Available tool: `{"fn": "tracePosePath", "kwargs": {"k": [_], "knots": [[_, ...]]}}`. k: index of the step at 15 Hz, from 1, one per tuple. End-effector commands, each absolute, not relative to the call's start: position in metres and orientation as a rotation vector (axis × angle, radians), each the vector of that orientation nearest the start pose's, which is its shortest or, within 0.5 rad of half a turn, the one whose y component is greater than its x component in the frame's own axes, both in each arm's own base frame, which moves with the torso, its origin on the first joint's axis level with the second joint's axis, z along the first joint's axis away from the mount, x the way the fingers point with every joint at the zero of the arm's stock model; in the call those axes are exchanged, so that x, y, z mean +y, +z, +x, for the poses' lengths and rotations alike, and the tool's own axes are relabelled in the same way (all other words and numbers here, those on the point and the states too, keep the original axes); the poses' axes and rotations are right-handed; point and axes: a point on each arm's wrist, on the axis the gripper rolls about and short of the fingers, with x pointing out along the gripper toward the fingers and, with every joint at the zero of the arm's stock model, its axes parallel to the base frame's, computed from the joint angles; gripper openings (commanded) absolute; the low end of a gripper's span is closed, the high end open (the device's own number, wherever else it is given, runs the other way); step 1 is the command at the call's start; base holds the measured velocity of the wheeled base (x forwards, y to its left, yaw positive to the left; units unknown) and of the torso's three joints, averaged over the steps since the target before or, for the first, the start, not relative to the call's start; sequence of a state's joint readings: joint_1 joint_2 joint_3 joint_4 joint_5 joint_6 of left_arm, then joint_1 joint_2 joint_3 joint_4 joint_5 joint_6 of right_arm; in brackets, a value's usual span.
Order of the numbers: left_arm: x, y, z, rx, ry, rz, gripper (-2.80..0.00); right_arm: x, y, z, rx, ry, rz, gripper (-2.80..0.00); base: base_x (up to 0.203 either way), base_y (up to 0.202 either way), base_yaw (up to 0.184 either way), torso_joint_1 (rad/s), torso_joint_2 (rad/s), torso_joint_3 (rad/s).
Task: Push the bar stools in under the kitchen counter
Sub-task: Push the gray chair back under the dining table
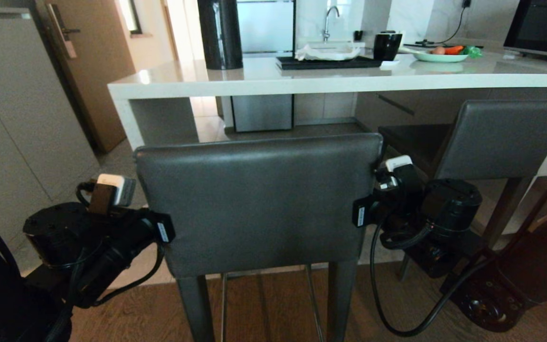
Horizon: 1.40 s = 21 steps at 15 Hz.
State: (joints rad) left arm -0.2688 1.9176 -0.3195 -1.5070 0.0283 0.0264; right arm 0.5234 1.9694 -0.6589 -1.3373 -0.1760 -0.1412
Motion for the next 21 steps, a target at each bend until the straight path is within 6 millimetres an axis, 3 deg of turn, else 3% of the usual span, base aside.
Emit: {"fn": "tracePosePath", "kwargs": {"k": [1,4,7,9,13,18,21], "knots": [[-0.074,0.095,0.256,0.092,-0.262,0.037,-2.8,0.17,0.136,0.292,-0.086,0.357,-0.129,-2.8,0.0,0.0,0.0,0.0,0.0,0.0],[-0.088,0.094,0.232,0.121,-0.347,0.039,-2.8,0.18,0.149,0.298,-0.143,0.366,-0.129,-2.8,0.0,0.0,0.0,0.004,0.01,-0.001],[-0.093,0.092,0.23,0.129,-0.364,0.044,-2.8,0.18,0.143,0.296,-0.124,0.371,-0.142,-2.8,0.0,0.0,0.0,0.0,0.0,0.0],[-0.092,0.09,0.234,0.132,-0.351,0.046,-2.8,0.175,0.136,0.292,-0.095,0.367,-0.149,-2.8,0.0,0.0,0.0,0.0,0.0,0.0],[-0.094,0.099,0.247,0.079,-0.308,0.038,-2.8,0.148,0.099,0.282,0.042,0.312,-0.189,-2.8,0.0,0.0,0.0,0.0,0.0,0.0],[-0.094,0.098,0.279,0.031,-0.239,0.049,-2.8,0.143,0.091,0.282,0.014,0.295,-0.172,-2.8,0.0,0.0,0.0,0.0,0.0,0.0],[-0.091,0.094,0.283,0.044,-0.223,0.053,-2.8,0.144,0.091,0.284,0.01,0.298,-0.172,-2.8,0.0,0.0,0.0,0.0,0.0,0.0]]}}
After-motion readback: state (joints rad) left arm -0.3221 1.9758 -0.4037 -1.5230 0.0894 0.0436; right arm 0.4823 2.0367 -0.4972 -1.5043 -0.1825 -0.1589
